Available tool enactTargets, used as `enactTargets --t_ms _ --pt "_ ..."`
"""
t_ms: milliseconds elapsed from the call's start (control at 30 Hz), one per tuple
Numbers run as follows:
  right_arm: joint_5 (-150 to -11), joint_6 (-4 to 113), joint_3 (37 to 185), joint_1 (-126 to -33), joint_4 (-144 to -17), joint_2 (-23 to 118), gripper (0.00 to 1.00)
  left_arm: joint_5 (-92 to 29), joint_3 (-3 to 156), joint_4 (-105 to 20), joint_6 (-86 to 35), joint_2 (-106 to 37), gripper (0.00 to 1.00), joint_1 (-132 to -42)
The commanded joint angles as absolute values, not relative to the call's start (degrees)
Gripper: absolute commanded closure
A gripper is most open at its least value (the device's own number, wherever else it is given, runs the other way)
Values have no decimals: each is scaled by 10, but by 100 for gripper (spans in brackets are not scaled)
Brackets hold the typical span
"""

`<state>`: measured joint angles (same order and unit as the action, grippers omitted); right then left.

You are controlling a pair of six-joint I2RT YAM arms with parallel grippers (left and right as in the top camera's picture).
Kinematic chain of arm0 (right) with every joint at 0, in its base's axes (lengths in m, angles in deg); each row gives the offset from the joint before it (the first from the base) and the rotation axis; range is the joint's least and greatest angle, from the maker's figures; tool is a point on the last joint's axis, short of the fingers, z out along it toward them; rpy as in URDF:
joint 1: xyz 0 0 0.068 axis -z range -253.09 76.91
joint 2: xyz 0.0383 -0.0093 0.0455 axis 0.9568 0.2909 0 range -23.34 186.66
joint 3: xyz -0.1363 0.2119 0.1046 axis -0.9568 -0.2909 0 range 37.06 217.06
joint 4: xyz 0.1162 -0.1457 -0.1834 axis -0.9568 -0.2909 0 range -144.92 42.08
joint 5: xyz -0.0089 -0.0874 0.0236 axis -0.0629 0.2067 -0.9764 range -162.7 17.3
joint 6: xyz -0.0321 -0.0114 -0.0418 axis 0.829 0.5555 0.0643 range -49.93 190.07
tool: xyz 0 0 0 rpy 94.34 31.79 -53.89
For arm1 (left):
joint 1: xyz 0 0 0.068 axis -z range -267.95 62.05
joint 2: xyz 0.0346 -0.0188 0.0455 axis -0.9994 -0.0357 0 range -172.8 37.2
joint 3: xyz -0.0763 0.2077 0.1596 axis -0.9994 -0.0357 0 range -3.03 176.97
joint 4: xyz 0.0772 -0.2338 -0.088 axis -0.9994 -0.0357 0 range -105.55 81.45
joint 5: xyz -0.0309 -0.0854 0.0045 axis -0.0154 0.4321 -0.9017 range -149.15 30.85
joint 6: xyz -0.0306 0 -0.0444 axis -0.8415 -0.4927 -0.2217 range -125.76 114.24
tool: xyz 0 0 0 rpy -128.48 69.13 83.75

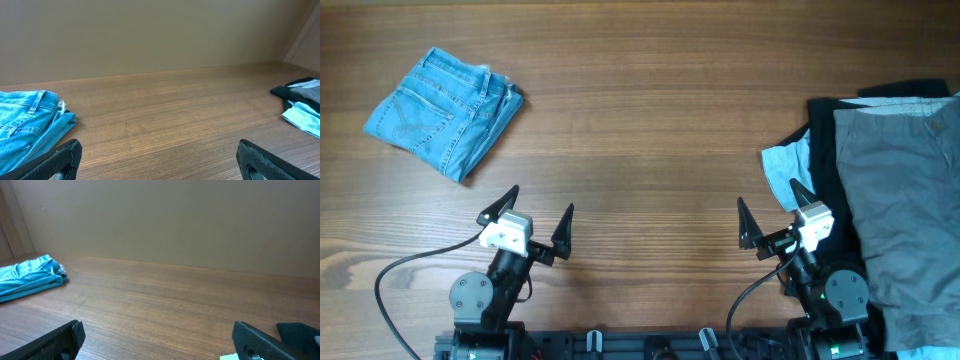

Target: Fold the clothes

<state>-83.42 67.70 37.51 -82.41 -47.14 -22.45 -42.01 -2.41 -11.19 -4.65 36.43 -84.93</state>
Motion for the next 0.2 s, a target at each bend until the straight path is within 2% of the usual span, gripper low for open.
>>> enactTargets --t_ms 0,167 --pt "-841 670 374 -822 -469 -231 0 -427 -27 -114 -50 368 0 -847" --pt "-841 670 374 -822 -469 -231 0 -427 -27 -114 -50 368 0 -847"
